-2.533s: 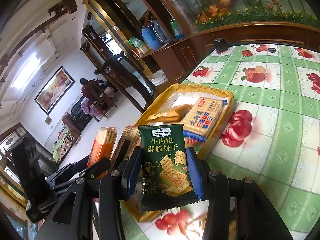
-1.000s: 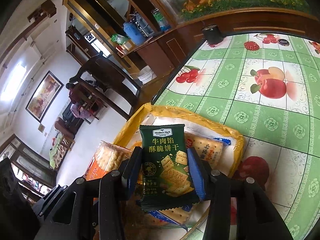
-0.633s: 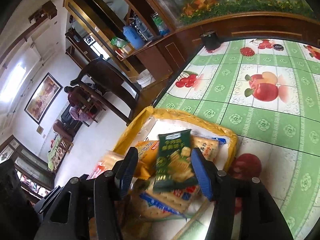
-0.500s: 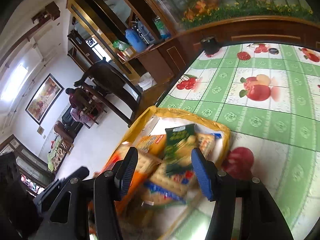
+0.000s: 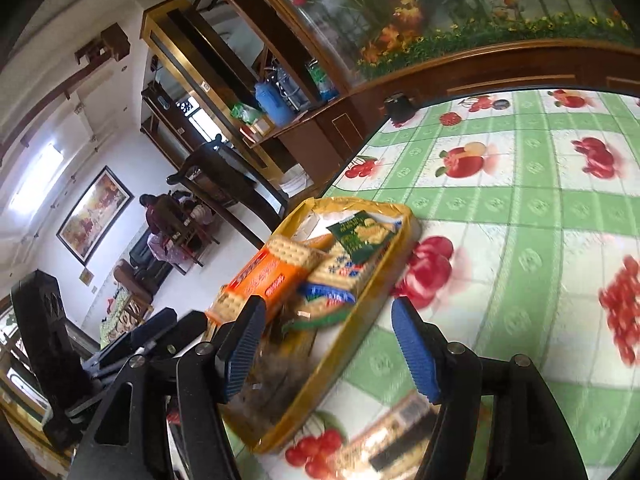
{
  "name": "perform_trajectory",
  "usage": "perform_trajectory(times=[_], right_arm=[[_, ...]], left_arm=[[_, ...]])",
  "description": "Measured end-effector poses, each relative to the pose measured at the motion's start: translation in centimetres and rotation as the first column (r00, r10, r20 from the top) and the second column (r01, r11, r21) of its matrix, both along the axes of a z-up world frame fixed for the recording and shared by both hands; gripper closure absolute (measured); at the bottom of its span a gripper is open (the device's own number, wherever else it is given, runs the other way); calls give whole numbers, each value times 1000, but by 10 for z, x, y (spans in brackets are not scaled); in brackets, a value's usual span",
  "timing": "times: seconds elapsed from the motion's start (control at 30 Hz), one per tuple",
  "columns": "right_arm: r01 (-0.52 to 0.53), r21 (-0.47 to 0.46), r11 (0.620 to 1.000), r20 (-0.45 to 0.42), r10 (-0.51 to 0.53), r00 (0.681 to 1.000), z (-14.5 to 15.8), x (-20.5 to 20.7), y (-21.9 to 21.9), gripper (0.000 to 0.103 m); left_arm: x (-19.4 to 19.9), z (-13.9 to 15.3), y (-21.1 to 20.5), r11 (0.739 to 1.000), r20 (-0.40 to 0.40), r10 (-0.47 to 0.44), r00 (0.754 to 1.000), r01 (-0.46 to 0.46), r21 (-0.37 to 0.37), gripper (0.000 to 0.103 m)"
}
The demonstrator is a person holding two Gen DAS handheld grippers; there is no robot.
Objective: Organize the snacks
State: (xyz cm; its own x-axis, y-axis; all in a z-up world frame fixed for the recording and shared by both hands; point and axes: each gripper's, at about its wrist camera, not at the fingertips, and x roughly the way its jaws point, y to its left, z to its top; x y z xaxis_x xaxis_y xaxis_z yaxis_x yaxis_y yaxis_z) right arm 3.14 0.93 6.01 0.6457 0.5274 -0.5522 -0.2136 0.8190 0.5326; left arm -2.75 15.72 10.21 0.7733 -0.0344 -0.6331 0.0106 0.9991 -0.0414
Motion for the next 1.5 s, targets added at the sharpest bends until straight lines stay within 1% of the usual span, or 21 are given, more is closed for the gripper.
perform_trajectory(times=[0.07,0.1,0.13,0.23,0.43,0.6,0.63,0.7,0.77,0.9,1.0,1.07,1.17,1.23,1.3,1.37,1.43,1.5], right_arm=[[1,9,1000,3,-1,1000,-1,-12,-3,33],[2,10,1000,4,-2,1000,-1,-17,-4,31],[2,8,1000,7,-2,1000,-1,-22,-5,31],[1,14,1000,8,-2,1000,-4,-34,-6,27],[-1,32,999,-6,1,1000,-17,-55,-11,27],[10,81,997,52,-14,999,-19,-76,-19,26],[13,91,996,71,-19,997,-19,-82,-21,25],[14,107,994,90,-24,996,-20,-90,-24,15],[15,111,994,92,-25,995,-21,-94,-25,12],[-1,97,995,91,-8,996,-23,-102,-23,10],[-13,88,996,106,4,994,-24,-112,-22,3],[-23,80,997,122,13,992,-26,-118,-20,2],[-43,87,995,137,31,990,-32,-127,-19,1],[-54,89,995,146,40,988,-34,-132,-17,1],[-74,96,993,164,57,985,-32,-135,-15,1],[-75,84,994,195,58,979,-28,-141,-12,1],[-83,55,995,225,68,972,-24,-146,-7,1],[-93,38,995,248,81,965,-21,-150,-2,1]], left_arm=[[-10,6,2,1000,22,7,1000,-7,-5,23],[-15,9,3,1000,32,10,999,-10,-10,20],[-19,11,4,1000,44,15,999,-14,-15,19],[-30,18,6,1000,68,18,998,-17,-21,19],[-45,22,8,999,79,30,996,-29,-19,19],[-54,23,7,1000,89,28,996,-27,-8,19],[-59,23,7,1000,94,28,995,-28,-5,19],[-63,25,6,1000,98,30,995,-30,-2,19],[-66,26,5,1000,98,28,995,-28,1,19],[-71,27,1,1000,85,21,996,-23,16,17],[-78,28,-1,999,98,22,995,-26,36,17],[-84,29,-2,999,117,19,993,-25,48,17],[-94,32,-5,995,157,26,987,-40,88,17],[-98,33,-7,993,170,30,985,-49,110,17],[-101,34,-8,990,179,36,983,-60,127,17],[-104,35,-10,986,191,49,980,-78,151,17],[-107,37,-9,985,205,50,977,-82,152,17],[-110,39,-6,989,215,45,975,-75,129,17]])
